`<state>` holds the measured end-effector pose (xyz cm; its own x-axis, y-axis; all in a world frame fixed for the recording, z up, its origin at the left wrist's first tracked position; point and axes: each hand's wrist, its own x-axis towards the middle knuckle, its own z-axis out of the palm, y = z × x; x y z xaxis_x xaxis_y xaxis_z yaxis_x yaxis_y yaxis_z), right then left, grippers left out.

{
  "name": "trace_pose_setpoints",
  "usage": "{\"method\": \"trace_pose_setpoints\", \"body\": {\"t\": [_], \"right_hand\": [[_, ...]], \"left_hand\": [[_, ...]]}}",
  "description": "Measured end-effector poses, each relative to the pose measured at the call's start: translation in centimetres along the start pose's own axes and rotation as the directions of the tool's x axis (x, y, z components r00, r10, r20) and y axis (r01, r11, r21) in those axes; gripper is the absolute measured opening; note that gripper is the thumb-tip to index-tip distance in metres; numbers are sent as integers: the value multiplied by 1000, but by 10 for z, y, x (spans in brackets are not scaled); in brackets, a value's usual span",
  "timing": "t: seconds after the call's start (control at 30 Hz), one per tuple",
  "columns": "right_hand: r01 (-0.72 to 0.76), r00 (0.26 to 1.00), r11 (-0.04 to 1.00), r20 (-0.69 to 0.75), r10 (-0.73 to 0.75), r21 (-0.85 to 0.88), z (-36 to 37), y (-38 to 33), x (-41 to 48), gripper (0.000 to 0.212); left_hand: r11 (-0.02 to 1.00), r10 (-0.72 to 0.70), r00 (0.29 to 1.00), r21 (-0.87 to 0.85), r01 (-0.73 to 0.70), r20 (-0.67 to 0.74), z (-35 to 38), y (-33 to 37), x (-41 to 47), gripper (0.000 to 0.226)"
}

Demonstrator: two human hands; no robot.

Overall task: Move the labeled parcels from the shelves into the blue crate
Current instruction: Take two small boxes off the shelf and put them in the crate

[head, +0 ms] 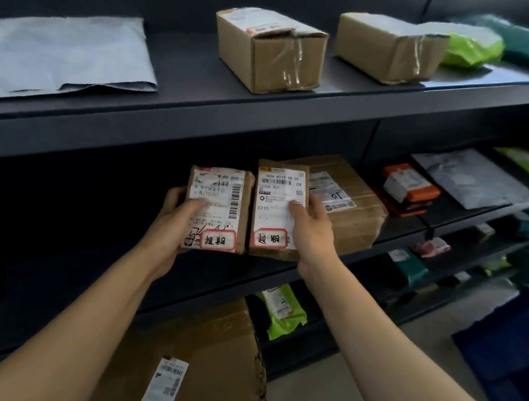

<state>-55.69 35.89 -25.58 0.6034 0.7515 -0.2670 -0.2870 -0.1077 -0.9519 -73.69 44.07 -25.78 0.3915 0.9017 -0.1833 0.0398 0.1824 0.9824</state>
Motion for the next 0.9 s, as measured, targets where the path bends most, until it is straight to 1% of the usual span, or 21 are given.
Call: {"method": "trace_pose_setpoints", "body": {"t": [0.13, 0.23, 0.33, 0.4, 0.5, 0.63, 0.8, 0.9], "right_hand": [[36, 998, 997, -53, -32, 68, -60, -24, -9, 45], [89, 988, 994, -128, -81, 58, -113, -38, -17, 38], [123, 970, 988, -220, -100, 93, -173, -47, -28, 35], [135, 962, 985, -253, -104, 109, -201, -53, -33, 33], [184, 930, 974, -345, -130, 129, -262, -63, -47, 28], [258, 865, 960, -469, -178, 112, -345, -69, -65, 40], [306, 787, 942, -592, -171, 135, -436, -74, -98, 38], [338, 743, 928, -651, -159, 159, -480, -79, -116, 31]], "left_hand": [[998, 53, 991, 24, -57, 121, 57, 12, -14, 41], [995, 87, 977, 28, -95, 192, 112, 17, -23, 44], [991, 117, 955, 23, -129, 274, 174, 21, -34, 46], [990, 136, 945, -2, -142, 299, 204, 22, -37, 46], [989, 142, 915, -19, -145, 377, 267, 21, -48, 46], [990, 136, 850, -42, -134, 509, 349, 18, -68, 42], [987, 151, 758, -49, -156, 634, 444, 7, -95, 46], [989, 138, 702, -55, -139, 699, 493, 3, -110, 43]]}}
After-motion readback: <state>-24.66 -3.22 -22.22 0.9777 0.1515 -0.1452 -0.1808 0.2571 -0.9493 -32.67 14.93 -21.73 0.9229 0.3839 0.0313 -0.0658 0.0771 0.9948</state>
